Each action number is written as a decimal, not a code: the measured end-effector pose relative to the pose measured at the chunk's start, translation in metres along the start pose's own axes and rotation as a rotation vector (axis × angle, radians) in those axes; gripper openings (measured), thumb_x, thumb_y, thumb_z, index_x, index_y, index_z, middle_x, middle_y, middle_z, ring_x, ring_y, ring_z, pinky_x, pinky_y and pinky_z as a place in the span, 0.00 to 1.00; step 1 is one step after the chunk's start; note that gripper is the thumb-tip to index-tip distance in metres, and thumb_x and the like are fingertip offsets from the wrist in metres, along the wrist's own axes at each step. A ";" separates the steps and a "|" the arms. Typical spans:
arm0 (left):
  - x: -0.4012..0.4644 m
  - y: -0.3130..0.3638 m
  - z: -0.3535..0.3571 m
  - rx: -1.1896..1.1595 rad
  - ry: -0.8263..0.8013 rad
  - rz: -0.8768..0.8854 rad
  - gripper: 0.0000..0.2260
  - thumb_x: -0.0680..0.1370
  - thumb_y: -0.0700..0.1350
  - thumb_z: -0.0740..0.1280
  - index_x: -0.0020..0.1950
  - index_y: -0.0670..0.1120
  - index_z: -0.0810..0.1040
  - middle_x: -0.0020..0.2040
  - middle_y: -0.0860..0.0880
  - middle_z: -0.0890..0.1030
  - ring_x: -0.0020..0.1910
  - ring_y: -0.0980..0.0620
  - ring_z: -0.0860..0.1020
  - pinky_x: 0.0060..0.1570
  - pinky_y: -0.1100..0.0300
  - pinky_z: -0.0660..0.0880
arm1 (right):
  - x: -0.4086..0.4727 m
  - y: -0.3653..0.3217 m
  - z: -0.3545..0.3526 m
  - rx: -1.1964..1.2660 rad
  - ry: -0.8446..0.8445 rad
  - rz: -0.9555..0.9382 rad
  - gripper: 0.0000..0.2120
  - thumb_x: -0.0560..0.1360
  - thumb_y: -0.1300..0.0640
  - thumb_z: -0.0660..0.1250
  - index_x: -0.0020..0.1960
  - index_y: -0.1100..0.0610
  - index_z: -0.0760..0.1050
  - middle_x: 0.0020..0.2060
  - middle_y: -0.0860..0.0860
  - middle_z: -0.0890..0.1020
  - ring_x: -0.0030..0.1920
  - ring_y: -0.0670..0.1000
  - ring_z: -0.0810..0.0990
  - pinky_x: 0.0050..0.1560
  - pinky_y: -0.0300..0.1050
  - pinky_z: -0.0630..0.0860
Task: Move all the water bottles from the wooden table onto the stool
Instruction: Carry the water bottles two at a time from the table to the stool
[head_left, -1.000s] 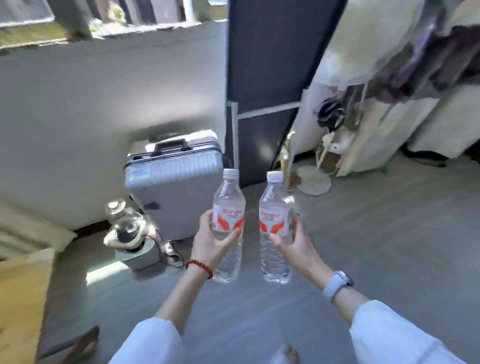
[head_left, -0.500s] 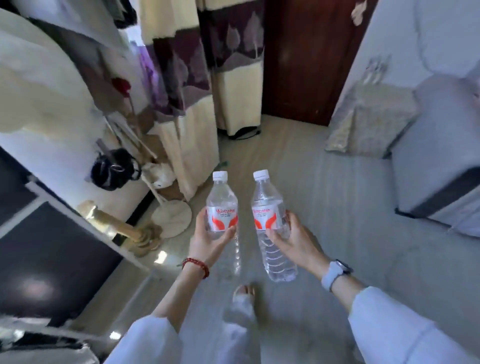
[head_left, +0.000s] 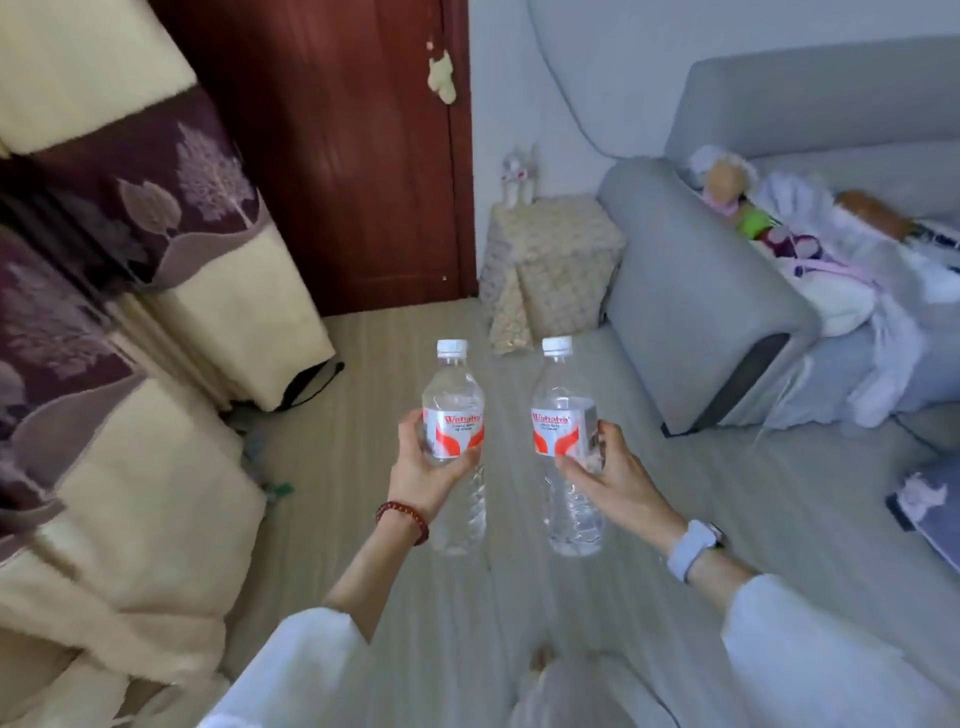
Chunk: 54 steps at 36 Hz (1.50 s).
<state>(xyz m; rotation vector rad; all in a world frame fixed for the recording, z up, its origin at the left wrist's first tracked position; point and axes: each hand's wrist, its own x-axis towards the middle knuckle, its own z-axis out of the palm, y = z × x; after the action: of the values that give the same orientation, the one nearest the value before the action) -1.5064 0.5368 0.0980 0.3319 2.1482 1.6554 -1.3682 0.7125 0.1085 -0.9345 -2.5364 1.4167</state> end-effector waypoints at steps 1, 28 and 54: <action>0.023 0.005 0.013 0.000 -0.026 0.004 0.30 0.66 0.49 0.75 0.61 0.52 0.63 0.48 0.57 0.78 0.45 0.59 0.79 0.48 0.59 0.75 | 0.020 0.004 -0.008 0.009 0.013 0.015 0.26 0.70 0.41 0.66 0.61 0.50 0.60 0.53 0.48 0.78 0.51 0.52 0.80 0.54 0.55 0.76; 0.630 0.140 0.260 -0.005 -0.081 -0.011 0.32 0.65 0.41 0.77 0.62 0.52 0.64 0.47 0.55 0.77 0.45 0.57 0.78 0.50 0.58 0.74 | 0.643 0.038 -0.212 0.170 0.151 0.082 0.27 0.70 0.46 0.69 0.61 0.50 0.59 0.52 0.44 0.74 0.47 0.43 0.76 0.42 0.35 0.70; 1.102 0.057 0.485 0.230 -0.039 -0.112 0.34 0.62 0.42 0.78 0.65 0.45 0.67 0.56 0.51 0.67 0.54 0.48 0.72 0.55 0.51 0.75 | 1.169 0.157 -0.237 0.155 0.143 0.172 0.32 0.65 0.54 0.76 0.63 0.55 0.63 0.47 0.41 0.73 0.43 0.40 0.74 0.35 0.26 0.71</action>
<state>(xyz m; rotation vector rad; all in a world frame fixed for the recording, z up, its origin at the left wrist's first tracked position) -2.2695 1.4389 -0.1405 0.3013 2.2882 1.3338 -2.1556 1.5912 -0.1267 -1.2025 -2.2551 1.5060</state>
